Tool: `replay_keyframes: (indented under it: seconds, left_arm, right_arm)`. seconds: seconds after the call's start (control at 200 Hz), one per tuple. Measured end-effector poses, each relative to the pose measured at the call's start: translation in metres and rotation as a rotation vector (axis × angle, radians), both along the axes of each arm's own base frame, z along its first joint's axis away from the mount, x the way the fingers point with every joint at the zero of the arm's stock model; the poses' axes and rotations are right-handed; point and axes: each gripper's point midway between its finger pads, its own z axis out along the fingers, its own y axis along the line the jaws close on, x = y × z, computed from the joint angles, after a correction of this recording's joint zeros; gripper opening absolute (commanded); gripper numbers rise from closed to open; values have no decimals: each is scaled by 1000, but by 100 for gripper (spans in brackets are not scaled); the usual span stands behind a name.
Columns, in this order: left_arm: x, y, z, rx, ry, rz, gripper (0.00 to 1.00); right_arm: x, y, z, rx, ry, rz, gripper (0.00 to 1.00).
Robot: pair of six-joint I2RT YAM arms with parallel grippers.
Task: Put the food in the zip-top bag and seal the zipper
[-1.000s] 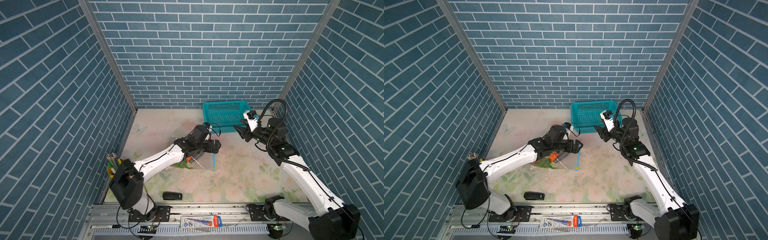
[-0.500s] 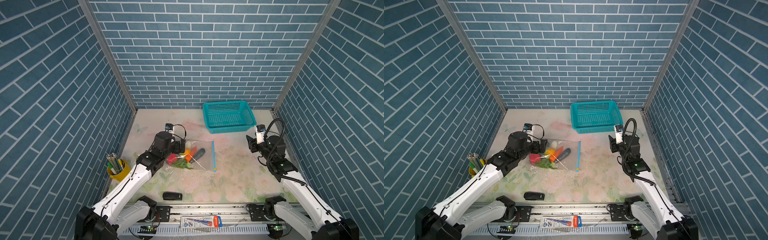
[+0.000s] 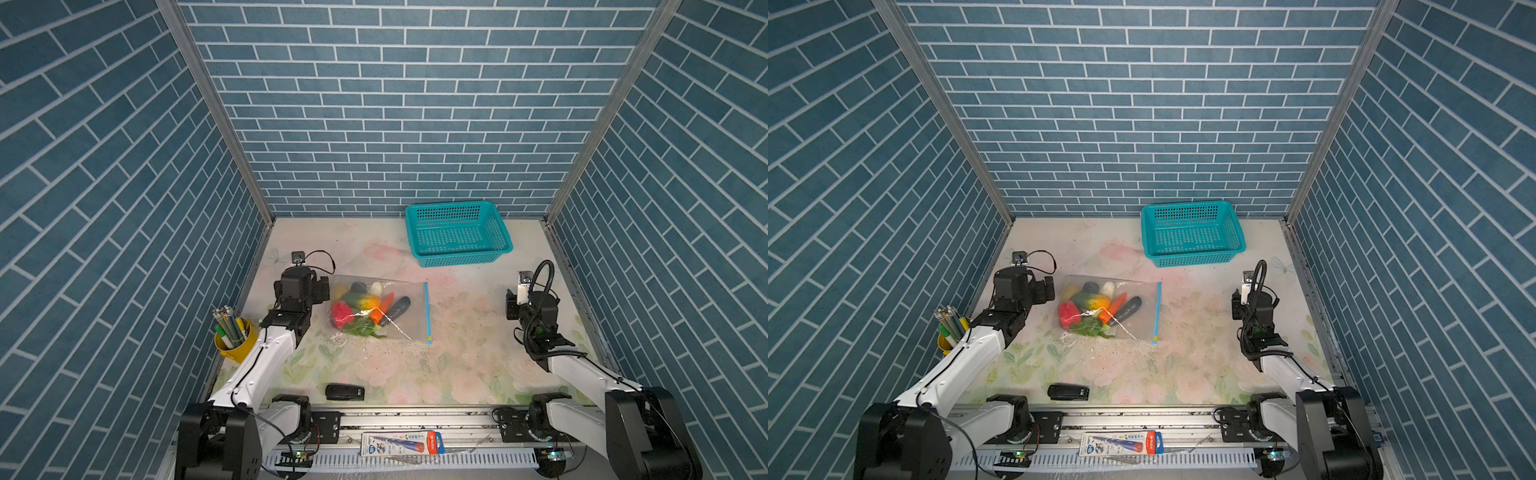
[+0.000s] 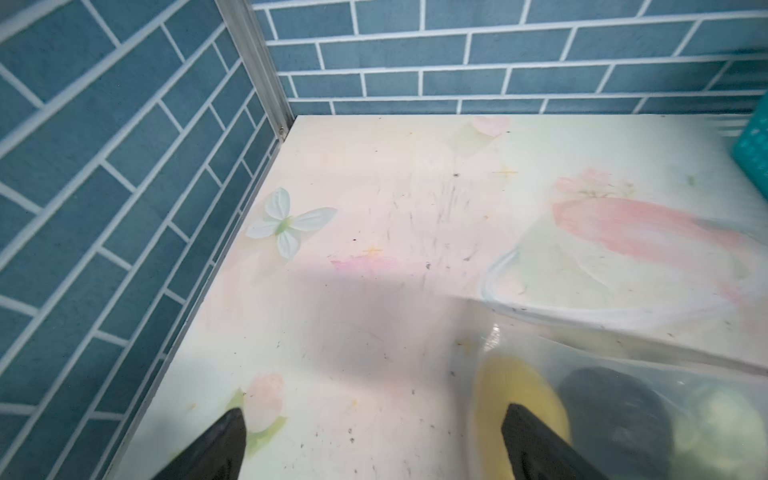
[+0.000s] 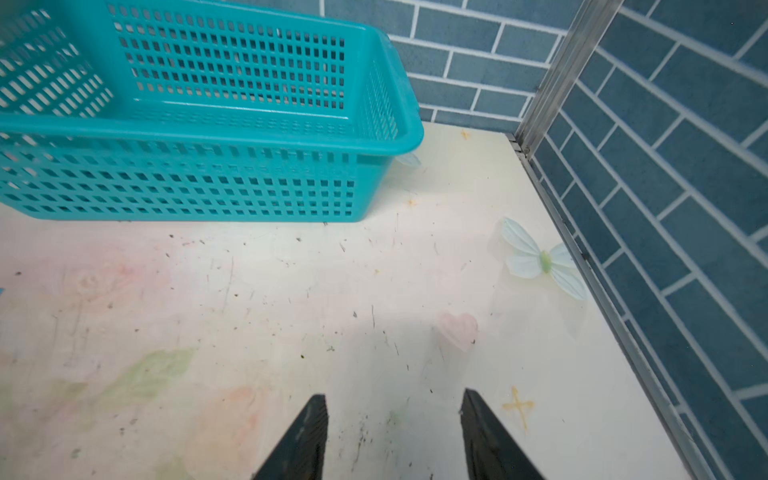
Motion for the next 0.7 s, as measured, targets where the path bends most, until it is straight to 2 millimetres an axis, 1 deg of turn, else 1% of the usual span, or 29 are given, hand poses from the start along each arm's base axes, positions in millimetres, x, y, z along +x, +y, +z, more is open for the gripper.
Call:
replay_keyframes:
  seconds: [0.07, 0.17, 0.295, 0.39, 0.52, 0.65, 0.7]
  left_arm:
    - [6, 9, -11, 14, 13, 18, 96]
    - [11, 18, -30, 27, 14, 32, 96]
    - [15, 24, -50, 28, 24, 33, 96]
    - [20, 23, -54, 23, -6, 23, 96]
    - [22, 22, -58, -1, -69, 17, 97]
    - [26, 21, -64, -17, -94, 15, 99]
    - [28, 20, -63, -21, -107, 14, 99]
  right_arm:
    - [2, -6, -3, 1, -7, -19, 52]
    - [9, -19, -1, 5, -38, -55, 52]
    - [16, -34, -5, 15, -50, -92, 52]
    - [17, -41, -11, 20, -38, -109, 52]
    - [18, -44, -11, 24, -38, -116, 52]
    - [22, -48, -14, 45, -29, -134, 53]
    - [24, -51, -14, 56, -33, -144, 53]
